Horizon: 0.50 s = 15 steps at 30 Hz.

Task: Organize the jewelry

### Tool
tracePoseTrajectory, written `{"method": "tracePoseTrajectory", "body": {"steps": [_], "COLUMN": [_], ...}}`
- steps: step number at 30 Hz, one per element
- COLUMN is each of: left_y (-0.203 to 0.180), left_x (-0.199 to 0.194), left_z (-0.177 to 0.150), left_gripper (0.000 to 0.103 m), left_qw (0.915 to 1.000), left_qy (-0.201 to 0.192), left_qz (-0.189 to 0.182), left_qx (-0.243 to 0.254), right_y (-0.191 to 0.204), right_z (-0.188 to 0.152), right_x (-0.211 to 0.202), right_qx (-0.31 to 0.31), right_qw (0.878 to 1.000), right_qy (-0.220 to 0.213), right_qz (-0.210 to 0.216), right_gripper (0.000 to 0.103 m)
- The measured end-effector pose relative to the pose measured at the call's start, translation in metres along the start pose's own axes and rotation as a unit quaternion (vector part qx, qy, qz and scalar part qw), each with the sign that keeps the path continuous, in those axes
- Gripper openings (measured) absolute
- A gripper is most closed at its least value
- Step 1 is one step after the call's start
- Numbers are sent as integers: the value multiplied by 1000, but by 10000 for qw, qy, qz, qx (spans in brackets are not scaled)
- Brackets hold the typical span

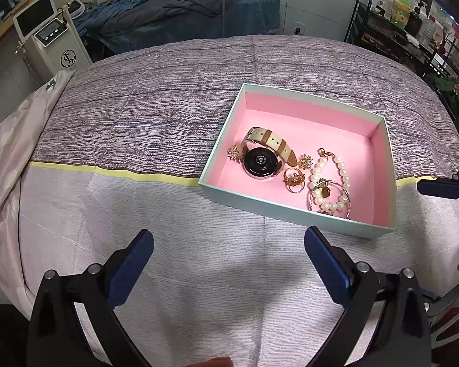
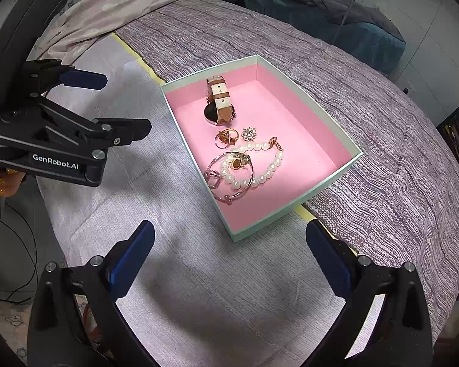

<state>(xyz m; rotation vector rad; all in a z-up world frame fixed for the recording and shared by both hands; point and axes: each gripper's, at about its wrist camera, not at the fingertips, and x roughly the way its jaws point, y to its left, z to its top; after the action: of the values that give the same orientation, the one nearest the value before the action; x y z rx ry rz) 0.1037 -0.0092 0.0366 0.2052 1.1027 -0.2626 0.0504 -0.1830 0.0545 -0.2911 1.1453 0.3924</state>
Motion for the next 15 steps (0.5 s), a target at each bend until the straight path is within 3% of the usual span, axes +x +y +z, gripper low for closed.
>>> {"method": "tracePoseTrajectory", "body": {"steps": [15], "left_y": [-5], "left_x": [4], "left_z": [-1], "left_gripper": [97], "left_qw": [10000], "left_qy": [-1], "left_qz": [2], "left_qx": [22], "right_y": [-2], "right_z": [0], "right_x": [4], "right_qx": [44], "right_qw": [10000], "right_qy": [17], "right_qz": [54], "right_gripper": [97]}}
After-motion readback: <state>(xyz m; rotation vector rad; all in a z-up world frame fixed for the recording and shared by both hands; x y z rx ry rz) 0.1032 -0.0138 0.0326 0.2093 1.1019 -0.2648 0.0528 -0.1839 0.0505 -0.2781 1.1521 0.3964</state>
